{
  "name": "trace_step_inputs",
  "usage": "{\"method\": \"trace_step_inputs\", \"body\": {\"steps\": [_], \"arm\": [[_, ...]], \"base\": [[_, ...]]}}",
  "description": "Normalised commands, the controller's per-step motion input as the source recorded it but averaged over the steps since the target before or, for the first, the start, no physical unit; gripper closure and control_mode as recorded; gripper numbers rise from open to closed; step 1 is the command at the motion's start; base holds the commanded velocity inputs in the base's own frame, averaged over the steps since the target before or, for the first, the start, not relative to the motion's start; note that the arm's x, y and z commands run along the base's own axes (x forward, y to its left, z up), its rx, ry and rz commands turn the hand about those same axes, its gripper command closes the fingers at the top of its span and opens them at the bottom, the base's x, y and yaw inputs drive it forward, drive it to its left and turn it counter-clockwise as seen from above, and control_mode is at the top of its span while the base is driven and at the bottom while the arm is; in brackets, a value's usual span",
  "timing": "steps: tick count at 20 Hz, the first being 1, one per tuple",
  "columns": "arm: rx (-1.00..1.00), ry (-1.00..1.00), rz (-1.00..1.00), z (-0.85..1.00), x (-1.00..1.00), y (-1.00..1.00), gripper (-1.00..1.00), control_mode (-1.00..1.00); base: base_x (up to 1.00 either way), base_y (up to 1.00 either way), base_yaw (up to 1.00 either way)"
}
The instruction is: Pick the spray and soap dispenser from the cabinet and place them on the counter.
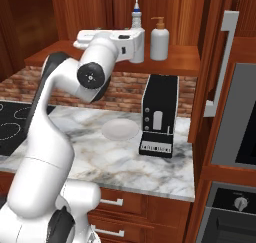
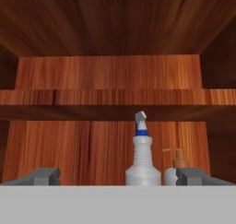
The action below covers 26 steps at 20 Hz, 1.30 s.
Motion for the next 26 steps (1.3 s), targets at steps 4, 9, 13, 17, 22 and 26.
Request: {"method": "trace_step_inputs", "body": {"steps": [4,9,13,17,22,26], "arm": [[0.0,0.0,-0.01,0.0,0.23,-0.08,-1.0,-1.0],[0.0,0.0,-0.01,0.0,0.23,-0.05,-1.0,-1.0],[0.0,0.01,-0.01,0.0,0.27,-0.01,-1.0,-1.0],[0.0,0.0,-0.01,0.0,0.27,-0.02,-1.0,-1.0],[0.0,0.0,-0.01,0.0,0.24,-0.09,-1.0,-1.0],[0.0,0.0,-0.01,0.0,0.26,-0.1,-1.0,-1.0]], "base": [[0.0,0.0,0.0],[0.0,0.0,0.0],[0.0,0.0,0.0],[0.0,0.0,0.0],[0.0,0.0,0.0],[0.0,0.0,0.0]]}}
